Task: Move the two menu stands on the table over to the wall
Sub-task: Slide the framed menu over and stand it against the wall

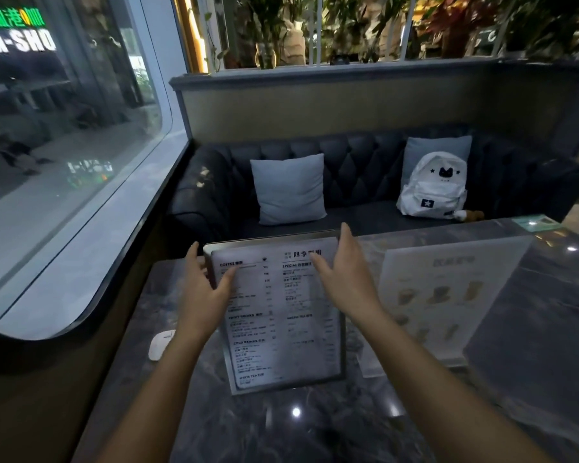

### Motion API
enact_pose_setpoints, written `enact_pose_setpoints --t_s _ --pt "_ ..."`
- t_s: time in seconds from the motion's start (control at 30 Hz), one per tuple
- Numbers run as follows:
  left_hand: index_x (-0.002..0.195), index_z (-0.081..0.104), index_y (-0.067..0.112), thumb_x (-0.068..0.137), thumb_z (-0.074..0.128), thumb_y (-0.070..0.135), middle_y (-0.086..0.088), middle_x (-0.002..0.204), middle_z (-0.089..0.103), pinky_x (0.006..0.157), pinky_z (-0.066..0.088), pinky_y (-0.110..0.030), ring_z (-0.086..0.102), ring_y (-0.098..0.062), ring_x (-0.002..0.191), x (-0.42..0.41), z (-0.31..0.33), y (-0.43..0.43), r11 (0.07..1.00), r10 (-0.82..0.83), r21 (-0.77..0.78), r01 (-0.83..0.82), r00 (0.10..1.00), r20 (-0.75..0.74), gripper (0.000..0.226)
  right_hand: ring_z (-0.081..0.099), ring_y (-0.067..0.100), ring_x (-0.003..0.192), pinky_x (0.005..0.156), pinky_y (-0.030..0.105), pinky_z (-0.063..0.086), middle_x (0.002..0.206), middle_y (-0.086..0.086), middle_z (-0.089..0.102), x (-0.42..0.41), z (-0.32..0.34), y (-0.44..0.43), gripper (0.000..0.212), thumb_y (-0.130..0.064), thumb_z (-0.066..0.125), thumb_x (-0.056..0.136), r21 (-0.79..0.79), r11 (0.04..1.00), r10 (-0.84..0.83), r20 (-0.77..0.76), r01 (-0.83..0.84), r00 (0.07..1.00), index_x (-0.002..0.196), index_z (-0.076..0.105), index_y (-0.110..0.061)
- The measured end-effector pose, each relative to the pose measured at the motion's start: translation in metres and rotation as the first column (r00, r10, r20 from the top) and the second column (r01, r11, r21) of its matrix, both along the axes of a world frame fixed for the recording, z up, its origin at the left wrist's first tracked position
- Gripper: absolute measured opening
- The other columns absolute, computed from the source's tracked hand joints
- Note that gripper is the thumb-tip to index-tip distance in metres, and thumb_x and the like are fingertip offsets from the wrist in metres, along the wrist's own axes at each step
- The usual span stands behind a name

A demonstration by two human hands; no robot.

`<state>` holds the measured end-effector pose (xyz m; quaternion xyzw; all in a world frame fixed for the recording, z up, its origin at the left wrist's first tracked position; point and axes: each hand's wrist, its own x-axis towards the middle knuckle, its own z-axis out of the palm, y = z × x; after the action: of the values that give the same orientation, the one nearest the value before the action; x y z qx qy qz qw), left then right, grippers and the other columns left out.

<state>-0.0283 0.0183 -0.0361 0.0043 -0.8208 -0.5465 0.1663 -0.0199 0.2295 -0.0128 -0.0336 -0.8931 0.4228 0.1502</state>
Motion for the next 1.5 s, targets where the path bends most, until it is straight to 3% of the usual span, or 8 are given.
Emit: enact_pose_setpoints --t_s 0.17,0.33,0.43,0.57,0.93,1.1,1.27,1.5 --pt "0.091 0.052 0.040 0.087 0.058 0.027 0.011 0.095 0.060 0.060 0.049 -0.014 0.059 -0.005 0.086 0.006 -0.027 -0.009 0.994 -0.035 0.107 0.038 0.999 -0.024 0.016 0.046 0.025 0.121 0.097 0.046 0.044 0.135 0.009 0.047 0.011 -0.055 -0.002 0.053 -0.038 0.049 0.089 -0.287 0.956 -0.058 0.040 0.068 0.997 0.133 0.034 -0.013" --pt "0.084 0.062 0.030 0.088 0.056 0.014 -0.004 0.086 0.067 0.073 0.054 -0.038 0.065 -0.023 0.085 0.009 -0.059 -0.020 0.967 -0.012 0.255 -0.004 0.998 0.063 0.018 0.058 0.020 0.099 0.071 0.028 0.046 0.105 0.000 0.061 0.020 -0.100 0.002 0.023 -0.034 0.040 0.094 -0.381 0.918 -0.085 0.076 0.107 0.993 0.107 0.054 -0.022" --pt "0.084 0.064 0.026 0.087 0.057 0.011 -0.006 0.085 0.069 0.065 0.054 -0.027 0.065 -0.024 0.082 0.010 -0.075 -0.023 0.949 -0.024 0.314 -0.009 0.994 0.102 0.017 0.056 0.015 0.090 0.065 0.019 0.040 0.100 0.003 0.062 0.017 -0.113 0.004 0.026 -0.026 0.038 0.096 -0.405 0.893 -0.173 0.093 0.196 0.981 0.106 0.059 -0.015" --pt "0.085 0.065 0.022 0.084 0.059 0.005 -0.003 0.082 0.069 0.057 0.052 -0.013 0.066 -0.012 0.074 0.012 -0.087 -0.026 0.930 -0.049 0.367 -0.002 0.990 0.131 0.018 0.057 0.022 0.096 0.080 0.031 0.042 0.108 0.012 0.066 0.012 -0.123 0.008 0.028 -0.020 0.043 0.095 -0.440 0.857 -0.245 0.110 0.269 0.963 0.107 0.063 -0.004" --pt "0.078 0.066 0.015 0.080 0.057 -0.006 0.011 0.073 0.074 0.066 0.053 -0.015 0.066 -0.003 0.073 0.018 -0.105 -0.030 0.898 -0.116 0.436 0.065 0.989 0.091 0.024 0.060 0.003 0.066 0.062 0.019 0.051 0.076 -0.008 0.068 0.009 -0.121 0.007 0.019 -0.016 0.053 0.090 -0.677 0.681 -0.264 0.127 0.278 0.956 0.081 0.070 -0.021" --pt "0.076 0.062 0.017 0.083 0.052 -0.009 0.010 0.072 0.071 0.072 0.055 -0.019 0.066 -0.006 0.076 0.028 -0.104 -0.040 0.895 -0.105 0.442 0.063 0.992 0.071 0.029 0.055 0.006 0.062 0.050 0.009 0.047 0.067 -0.007 0.063 0.011 -0.114 -0.003 0.025 -0.011 0.053 0.090 -0.703 0.683 -0.188 0.090 0.196 0.978 0.071 0.067 -0.020" --pt "0.072 0.058 0.009 0.081 0.054 -0.011 0.007 0.068 0.066 0.063 0.052 -0.014 0.061 0.000 0.065 0.055 -0.104 -0.065 0.919 0.024 0.391 -0.054 0.996 0.081 0.023 0.062 0.007 0.067 0.055 0.013 0.051 0.083 0.003 0.066 0.005 -0.113 -0.027 0.018 -0.010 0.053 0.090 -0.702 0.705 -0.046 0.092 0.098 0.995 0.102 0.065 -0.007" --pt "0.071 0.055 0.016 0.082 0.057 -0.004 0.011 0.065 0.063 0.060 0.048 -0.011 0.056 0.005 0.062 0.120 -0.105 -0.106 0.899 0.245 0.344 -0.273 0.962 0.122 0.024 0.057 0.008 0.067 0.062 0.011 0.052 0.091 0.012 0.064 0.000 -0.112 -0.081 0.023 -0.006 0.053 0.088 -0.665 0.739 0.215 0.081 -0.108 0.973 0.104 0.062 0.008"
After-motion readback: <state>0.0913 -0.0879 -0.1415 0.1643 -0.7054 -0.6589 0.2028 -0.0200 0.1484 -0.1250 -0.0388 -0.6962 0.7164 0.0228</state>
